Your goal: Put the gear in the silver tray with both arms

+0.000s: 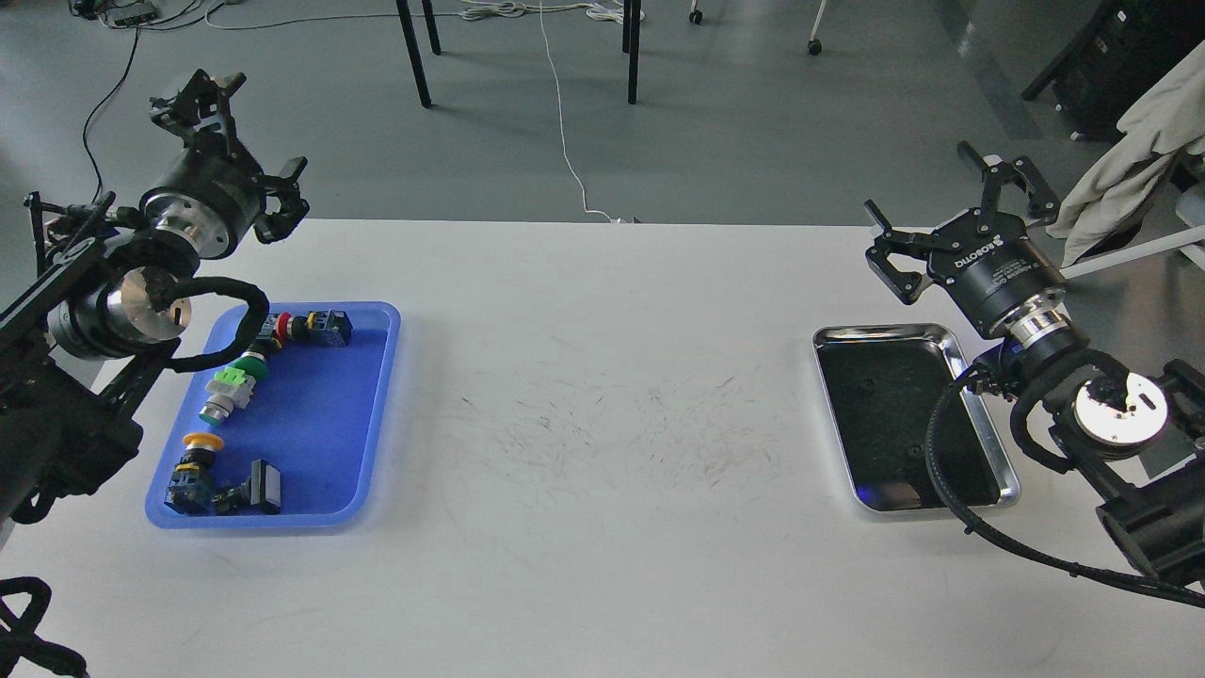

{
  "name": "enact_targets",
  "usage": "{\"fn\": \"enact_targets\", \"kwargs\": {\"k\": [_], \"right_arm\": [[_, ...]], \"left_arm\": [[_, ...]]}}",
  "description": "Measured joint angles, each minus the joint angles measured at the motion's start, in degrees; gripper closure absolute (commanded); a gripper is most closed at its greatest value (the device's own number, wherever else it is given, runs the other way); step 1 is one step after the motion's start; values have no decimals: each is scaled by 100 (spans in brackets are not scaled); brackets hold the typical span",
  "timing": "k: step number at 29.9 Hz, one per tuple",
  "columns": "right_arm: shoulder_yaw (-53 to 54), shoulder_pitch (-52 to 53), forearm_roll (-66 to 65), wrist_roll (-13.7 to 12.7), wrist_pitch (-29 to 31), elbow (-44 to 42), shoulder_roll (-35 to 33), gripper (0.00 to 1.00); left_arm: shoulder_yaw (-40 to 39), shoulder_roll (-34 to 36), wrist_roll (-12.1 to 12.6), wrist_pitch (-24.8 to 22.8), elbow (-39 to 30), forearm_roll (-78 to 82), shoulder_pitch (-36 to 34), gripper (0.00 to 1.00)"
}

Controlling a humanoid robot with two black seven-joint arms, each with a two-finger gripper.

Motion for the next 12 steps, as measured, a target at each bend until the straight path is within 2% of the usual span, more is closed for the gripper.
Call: {"fn": "enact_targets", "kwargs": {"k": [3, 12], "right_arm": [[26, -23, -5, 90, -18, -53, 2, 1], [30, -53, -8, 127, -27, -151, 28, 1]], "left_arm": [[-44, -119, 0, 11, 103, 0, 45, 2], [-258, -257, 0, 15, 142, 0, 52, 2]]}}
